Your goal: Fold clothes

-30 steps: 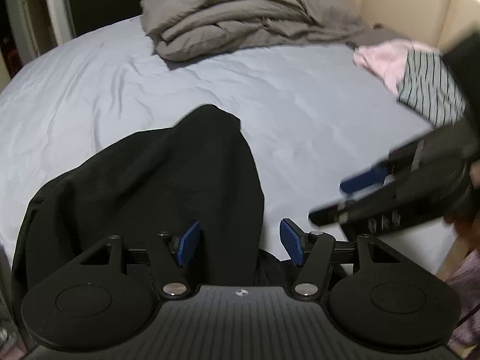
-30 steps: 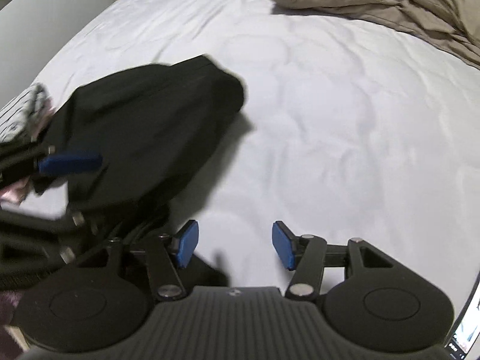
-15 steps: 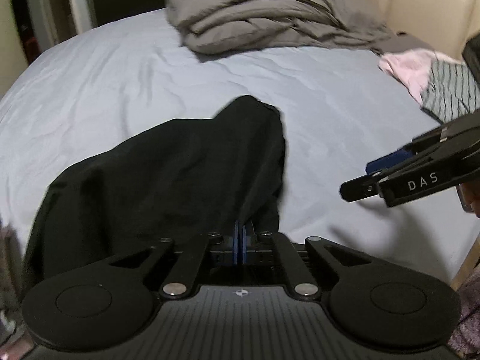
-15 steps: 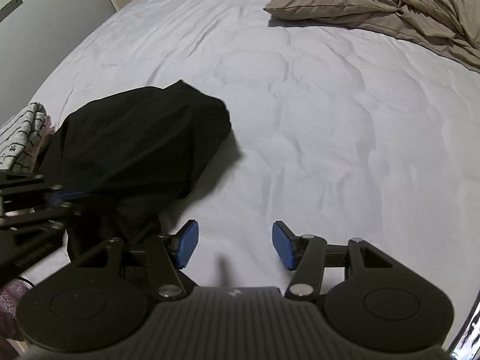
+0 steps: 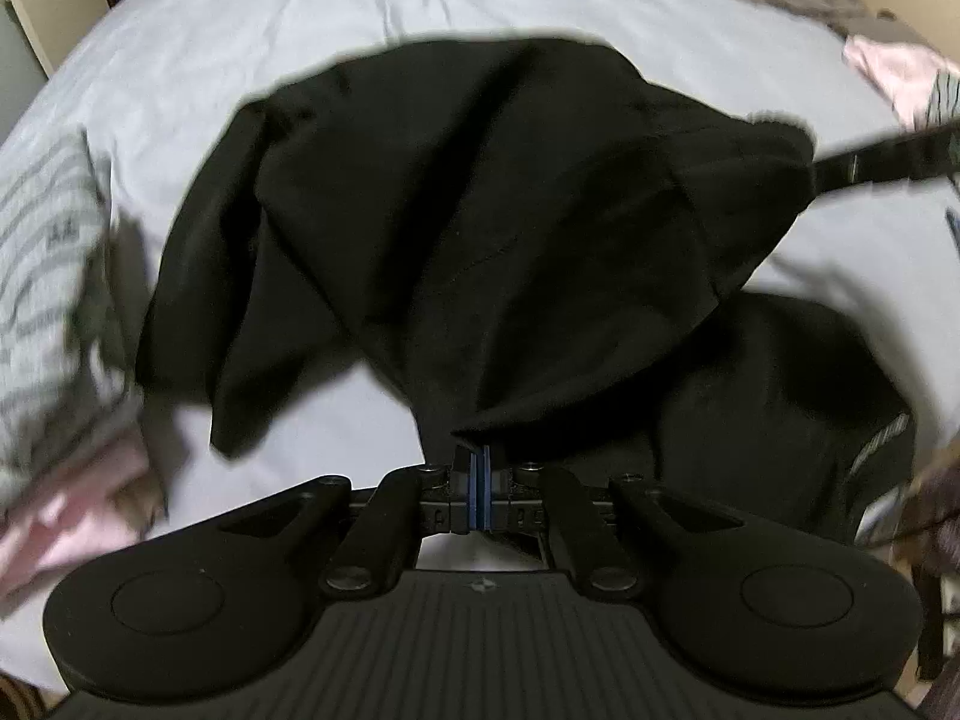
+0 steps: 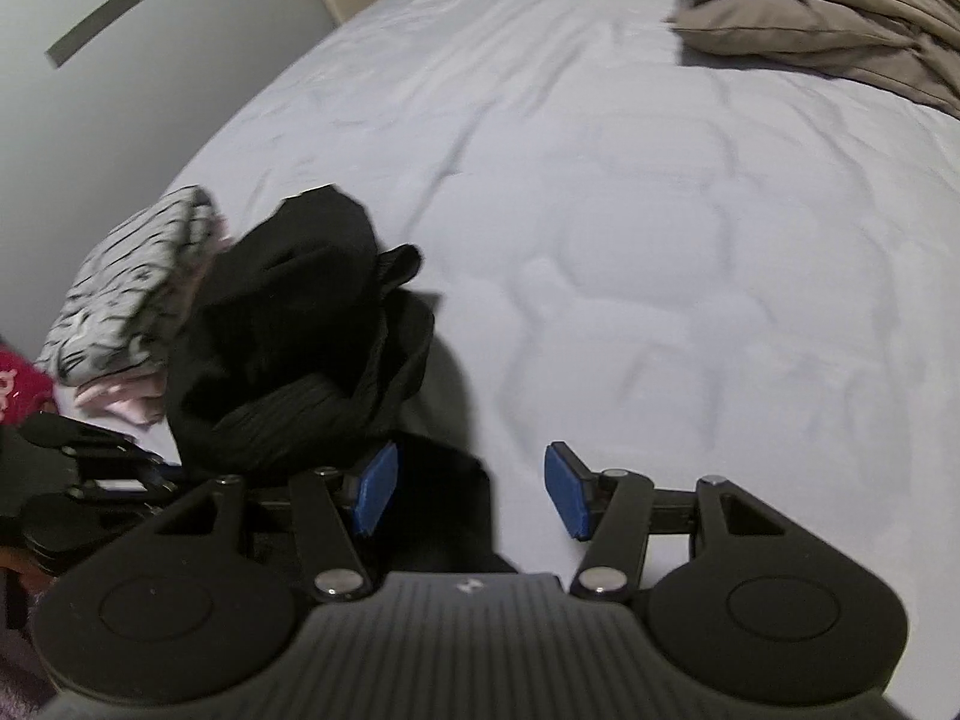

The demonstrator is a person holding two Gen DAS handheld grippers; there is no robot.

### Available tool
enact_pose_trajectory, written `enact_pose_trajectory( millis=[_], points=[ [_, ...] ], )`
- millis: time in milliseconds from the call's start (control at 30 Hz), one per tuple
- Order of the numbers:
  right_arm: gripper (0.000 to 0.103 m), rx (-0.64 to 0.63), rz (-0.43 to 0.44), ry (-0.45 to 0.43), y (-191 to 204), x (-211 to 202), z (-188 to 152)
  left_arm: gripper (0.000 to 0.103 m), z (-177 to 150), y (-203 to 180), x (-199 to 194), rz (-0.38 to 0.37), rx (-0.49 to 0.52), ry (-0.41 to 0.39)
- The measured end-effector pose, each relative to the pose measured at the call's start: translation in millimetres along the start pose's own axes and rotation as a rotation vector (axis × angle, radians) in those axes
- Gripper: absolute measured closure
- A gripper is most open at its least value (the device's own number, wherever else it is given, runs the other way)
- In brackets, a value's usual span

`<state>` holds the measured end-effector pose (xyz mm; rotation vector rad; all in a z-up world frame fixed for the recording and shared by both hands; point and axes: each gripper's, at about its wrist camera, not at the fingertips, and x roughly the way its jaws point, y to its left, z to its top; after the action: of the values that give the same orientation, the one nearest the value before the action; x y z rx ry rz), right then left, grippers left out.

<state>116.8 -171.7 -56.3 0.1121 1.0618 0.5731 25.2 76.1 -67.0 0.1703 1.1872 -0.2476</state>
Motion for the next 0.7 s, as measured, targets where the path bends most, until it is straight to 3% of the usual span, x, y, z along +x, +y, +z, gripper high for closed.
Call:
enact_pose_trajectory(
  millis=[133,333,433,533,600,700],
  points=[
    [0.045,0.028,0.053,-0.009,14.8,-0.4,1.6,0.103,-17.2,-7.2,5.0,0.001,0.068,0.058],
    [0.045,0.044,0.092,-0.006,27.1,7.4,7.0,0.102,-21.7,-10.7,-9.6,-0.006,0.111,0.039],
    [0.062,0.012,0.076,0.034,35.1,20.3,6.9,0.101,-18.8,-10.5,-25.7,-0.029,0.116,0.004],
    [0.065,-0.002,0.048,0.089,39.1,33.4,2.0,0.096,-12.2,-7.5,-44.2,-0.068,0.091,-0.044],
    [0.074,-0.003,0.06,0.123,40.5,39.7,-2.7,0.09,-8.2,-3.2,-57.3,-0.09,0.068,-0.091],
    [0.077,-0.036,0.091,0.171,48.1,46.3,-13.2,0.081,0.1,-1.9,-77.0,-0.117,0.029,-0.164]
  ],
)
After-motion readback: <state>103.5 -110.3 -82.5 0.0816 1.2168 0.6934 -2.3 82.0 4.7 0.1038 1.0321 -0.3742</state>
